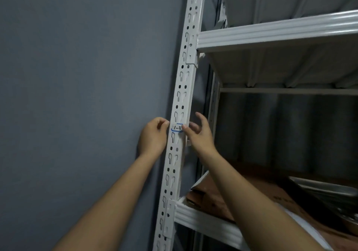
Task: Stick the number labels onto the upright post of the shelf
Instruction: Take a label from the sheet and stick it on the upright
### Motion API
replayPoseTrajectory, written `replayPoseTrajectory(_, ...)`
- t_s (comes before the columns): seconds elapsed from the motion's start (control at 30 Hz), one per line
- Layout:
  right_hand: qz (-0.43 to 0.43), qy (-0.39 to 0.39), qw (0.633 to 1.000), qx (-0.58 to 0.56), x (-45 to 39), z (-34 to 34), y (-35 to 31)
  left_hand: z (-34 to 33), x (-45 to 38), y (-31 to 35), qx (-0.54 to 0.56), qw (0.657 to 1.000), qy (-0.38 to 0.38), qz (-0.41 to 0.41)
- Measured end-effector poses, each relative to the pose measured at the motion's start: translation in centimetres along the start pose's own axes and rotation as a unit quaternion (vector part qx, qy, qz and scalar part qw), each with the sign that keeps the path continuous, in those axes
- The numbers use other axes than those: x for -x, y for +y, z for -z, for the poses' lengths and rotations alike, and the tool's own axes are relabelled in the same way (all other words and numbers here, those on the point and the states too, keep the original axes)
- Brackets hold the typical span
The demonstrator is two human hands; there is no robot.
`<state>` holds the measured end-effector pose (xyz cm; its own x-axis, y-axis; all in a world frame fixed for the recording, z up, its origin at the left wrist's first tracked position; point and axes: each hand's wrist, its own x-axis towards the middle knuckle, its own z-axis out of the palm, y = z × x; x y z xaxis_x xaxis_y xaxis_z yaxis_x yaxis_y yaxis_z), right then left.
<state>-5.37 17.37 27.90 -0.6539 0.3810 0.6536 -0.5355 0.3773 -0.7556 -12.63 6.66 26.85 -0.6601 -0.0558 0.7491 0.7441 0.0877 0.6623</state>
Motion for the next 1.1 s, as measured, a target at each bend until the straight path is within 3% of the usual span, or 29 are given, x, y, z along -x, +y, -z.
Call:
replayPoseTrajectory(0.13, -0.009, 0.012, 0.996, -0.084, -0.1, -1.0, 1.3, 0.5, -0.4, -0.4, -0.061, 0.993, -0.011, -0.104)
replayPoseTrajectory(0.27, 0.007, -0.002, 0.995, -0.103, -0.5, -0.6, 1.8, 0.0, -0.4, -0.3, -0.083, 0.984, -0.040, -0.153)
replayPoseTrajectory(0.47, 0.024, -0.008, 0.995, -0.096, -0.5, -0.7, 2.4, -0.6, 0.1, -0.2, -0.175, 0.961, 0.008, -0.212)
replayPoseTrajectory(0.87, 0.040, -0.002, 0.988, -0.148, -1.2, -1.1, 3.9, -1.4, -0.4, -2.2, -0.106, 0.960, 0.077, -0.248)
replayPoseTrajectory(1.1, 0.045, 0.018, 0.991, -0.124, -1.3, -1.4, 4.6, -2.1, -0.6, -2.2, -0.113, 0.967, 0.039, -0.226)
